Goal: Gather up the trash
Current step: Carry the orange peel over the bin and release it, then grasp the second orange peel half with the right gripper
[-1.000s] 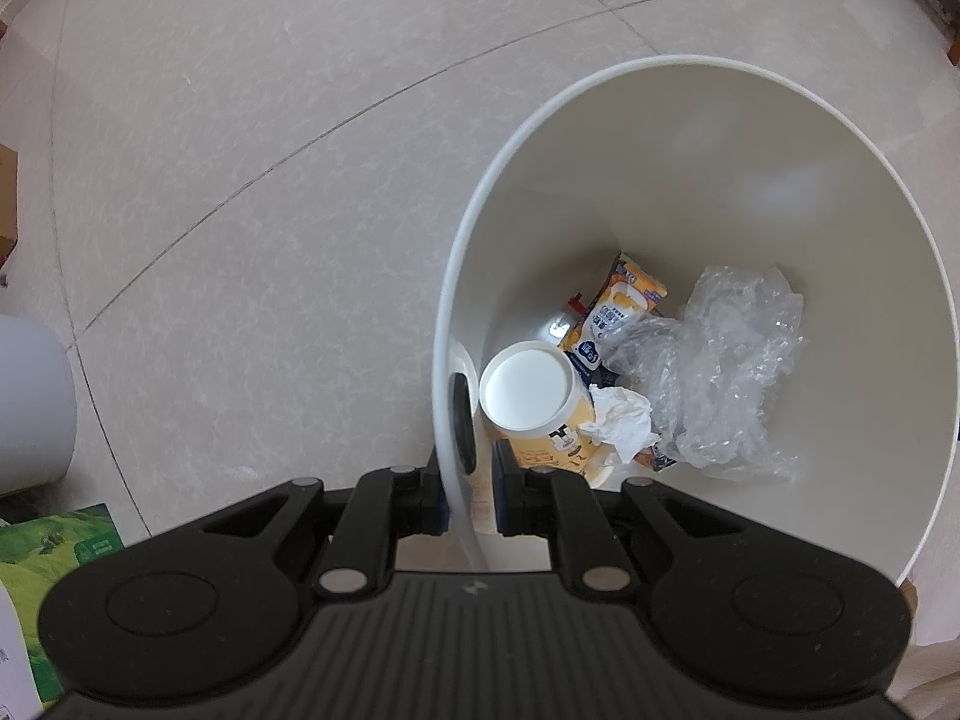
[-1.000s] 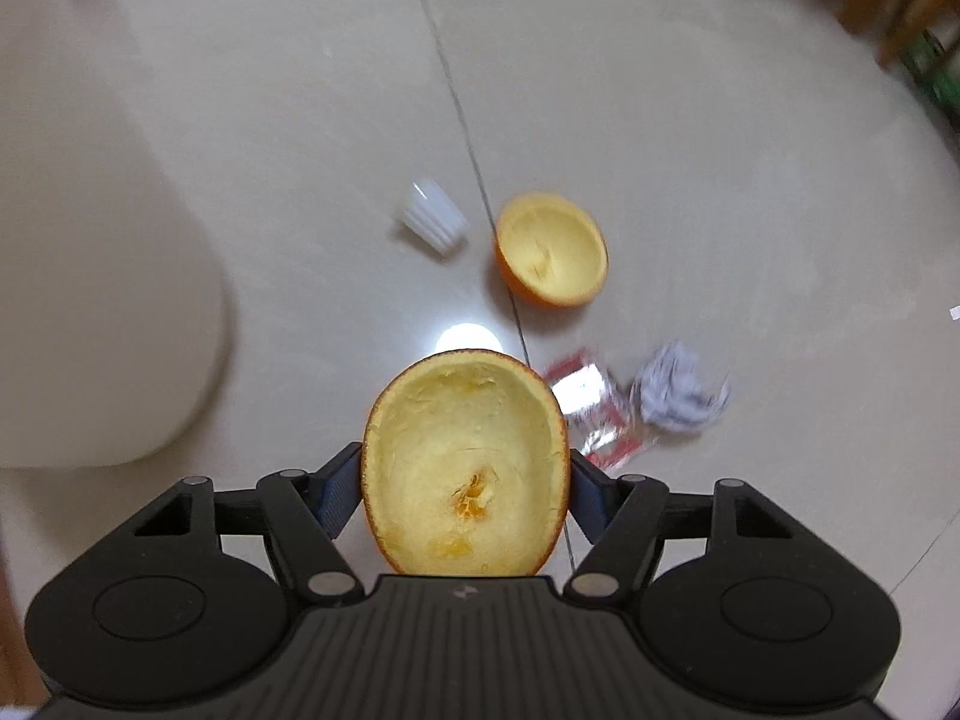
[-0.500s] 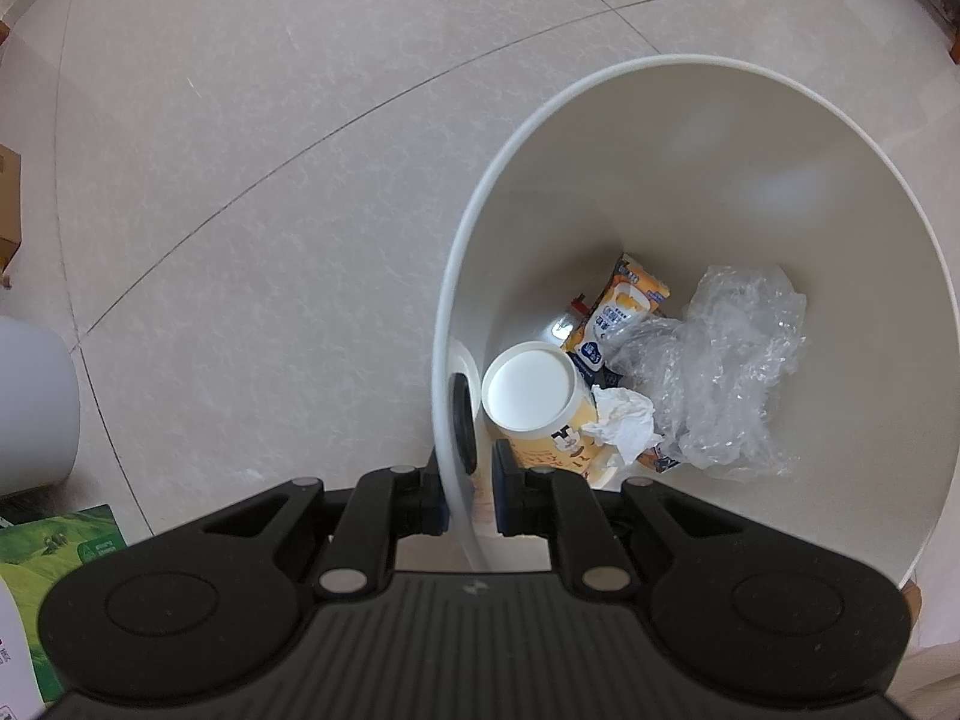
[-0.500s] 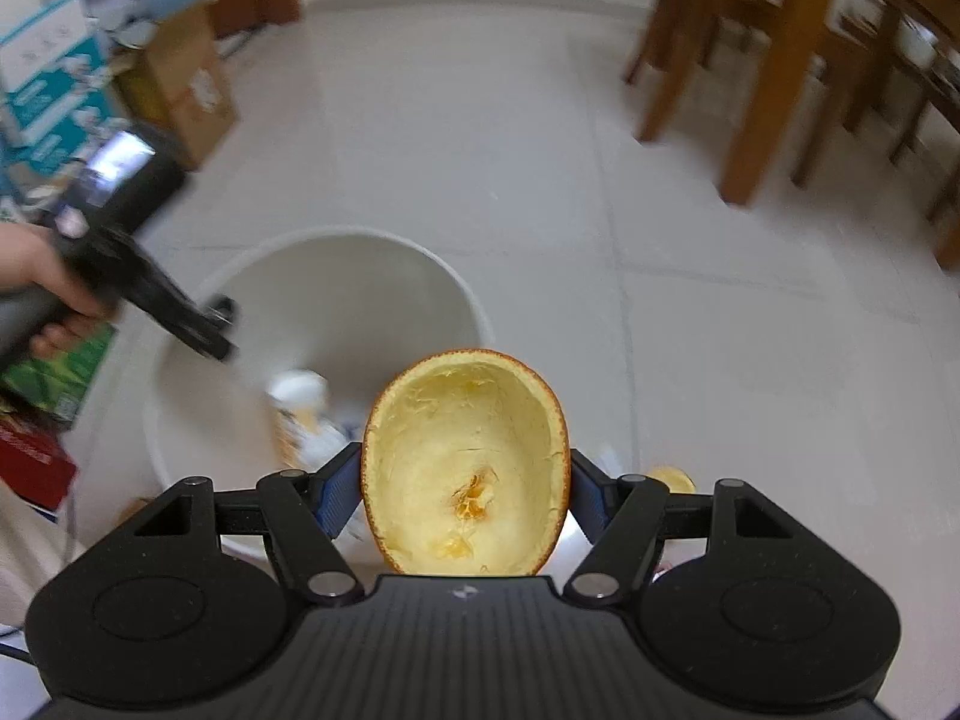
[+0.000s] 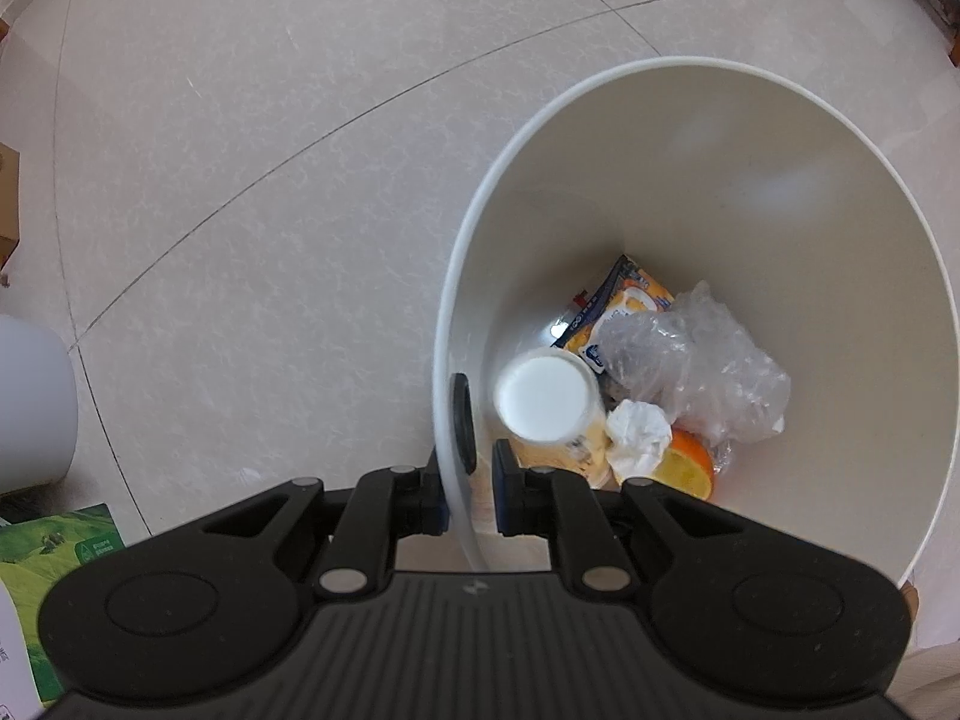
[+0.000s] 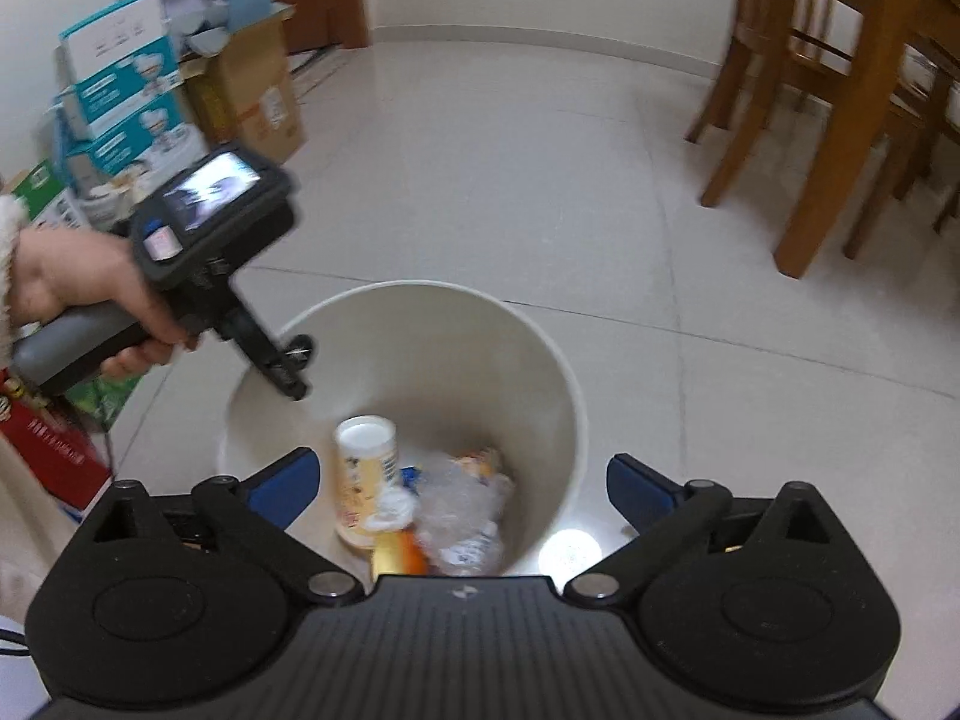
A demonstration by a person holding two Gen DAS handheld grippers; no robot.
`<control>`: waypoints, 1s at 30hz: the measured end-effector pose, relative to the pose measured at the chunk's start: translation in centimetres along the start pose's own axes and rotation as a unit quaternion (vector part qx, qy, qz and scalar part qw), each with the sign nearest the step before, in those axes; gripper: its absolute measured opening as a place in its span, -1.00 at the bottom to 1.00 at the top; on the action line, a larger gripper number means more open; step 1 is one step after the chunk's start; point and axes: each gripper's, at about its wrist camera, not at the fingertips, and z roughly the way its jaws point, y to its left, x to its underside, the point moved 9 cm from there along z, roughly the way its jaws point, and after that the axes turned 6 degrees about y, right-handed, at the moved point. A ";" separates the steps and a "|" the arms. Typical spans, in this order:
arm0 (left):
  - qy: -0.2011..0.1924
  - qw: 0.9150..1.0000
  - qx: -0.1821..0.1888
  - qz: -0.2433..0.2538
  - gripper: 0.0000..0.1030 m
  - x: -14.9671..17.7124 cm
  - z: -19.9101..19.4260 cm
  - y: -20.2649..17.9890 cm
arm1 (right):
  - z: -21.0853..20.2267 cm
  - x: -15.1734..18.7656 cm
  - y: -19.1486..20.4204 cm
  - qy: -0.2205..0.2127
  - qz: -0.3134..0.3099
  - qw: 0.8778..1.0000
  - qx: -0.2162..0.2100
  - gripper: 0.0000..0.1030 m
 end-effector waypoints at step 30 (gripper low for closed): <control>-0.009 1.000 0.013 -0.001 -0.79 -0.1 -0.8 0.1 | 20.9 13.7 -20.5 0.071 0.190 0.970 0.136 1.00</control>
